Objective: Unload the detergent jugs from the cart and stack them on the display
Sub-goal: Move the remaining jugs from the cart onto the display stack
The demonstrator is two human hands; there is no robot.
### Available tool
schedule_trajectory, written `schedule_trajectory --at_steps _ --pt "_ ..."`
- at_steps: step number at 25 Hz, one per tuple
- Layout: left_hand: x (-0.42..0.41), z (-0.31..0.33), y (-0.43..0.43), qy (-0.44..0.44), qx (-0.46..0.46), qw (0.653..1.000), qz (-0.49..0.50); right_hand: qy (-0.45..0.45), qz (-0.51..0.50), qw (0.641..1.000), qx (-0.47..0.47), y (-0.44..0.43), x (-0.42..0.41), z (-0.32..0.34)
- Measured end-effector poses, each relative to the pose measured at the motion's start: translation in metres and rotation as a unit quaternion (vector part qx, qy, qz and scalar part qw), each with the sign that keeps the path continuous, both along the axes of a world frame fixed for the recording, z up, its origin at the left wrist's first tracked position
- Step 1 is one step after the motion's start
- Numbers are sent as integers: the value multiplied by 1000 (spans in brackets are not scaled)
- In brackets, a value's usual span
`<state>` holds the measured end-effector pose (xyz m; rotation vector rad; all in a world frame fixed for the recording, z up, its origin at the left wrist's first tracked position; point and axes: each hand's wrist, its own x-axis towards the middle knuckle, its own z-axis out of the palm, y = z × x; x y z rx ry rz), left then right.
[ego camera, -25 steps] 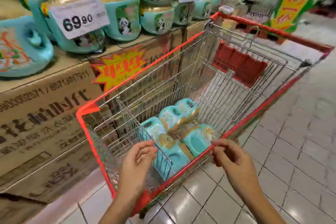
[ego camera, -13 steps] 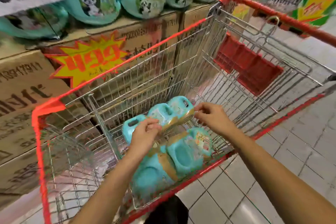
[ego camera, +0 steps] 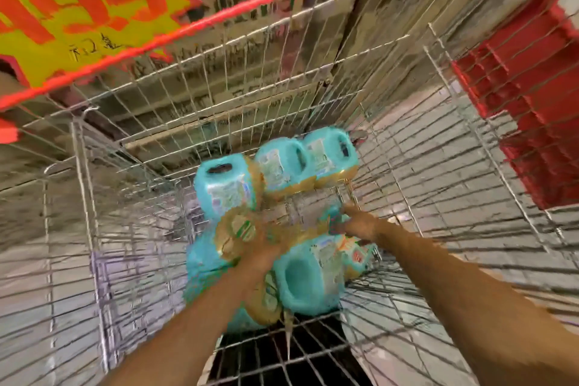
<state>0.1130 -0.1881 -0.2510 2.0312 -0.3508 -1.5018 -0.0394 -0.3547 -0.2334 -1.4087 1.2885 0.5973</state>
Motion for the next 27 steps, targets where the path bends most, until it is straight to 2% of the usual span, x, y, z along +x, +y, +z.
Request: schedule_trajectory --at_steps 2,4,6,8,10,14,16,18,19,21,23,25,27 --pt "-6 -26 -3 -49 48 995 -76 -45 -91 985 138 12 -4 -35" --pt "-10 -40 -9 -105 97 964 -226 -55 -123 964 230 29 -11 -61" --pt "-10 -53 -14 -134 128 942 -281 -51 -39 975 213 39 -13 -80" --pt "-10 -63 -14 -130 117 946 -272 -49 -17 989 137 43 -15 -92" --pt "-7 -63 -14 -128 106 955 -244 -44 -20 996 79 46 -16 -95" --pt "-5 -53 -25 -170 141 953 -207 -6 8 1000 -19 59 -9 -86" --pt "-10 -51 -31 -143 119 974 -133 19 12 999 -24 52 -8 -86" --pt "-16 -51 -36 -11 39 998 44 -12 -57 998 24 35 -15 -85" --pt "-20 -51 -40 69 3 990 127 -55 -94 993 54 25 -23 -82" --pt "-32 -51 -46 203 -23 958 200 -123 -90 985 85 9 -36 -73" --pt "-54 -55 -51 269 -32 934 232 -91 -41 993 54 -1 -45 -69" --pt "-71 -63 -54 230 -38 945 231 -61 -66 995 42 -6 -45 -65" --pt "-76 -68 -62 156 7 967 199 -59 -180 974 122 -8 -45 -57"
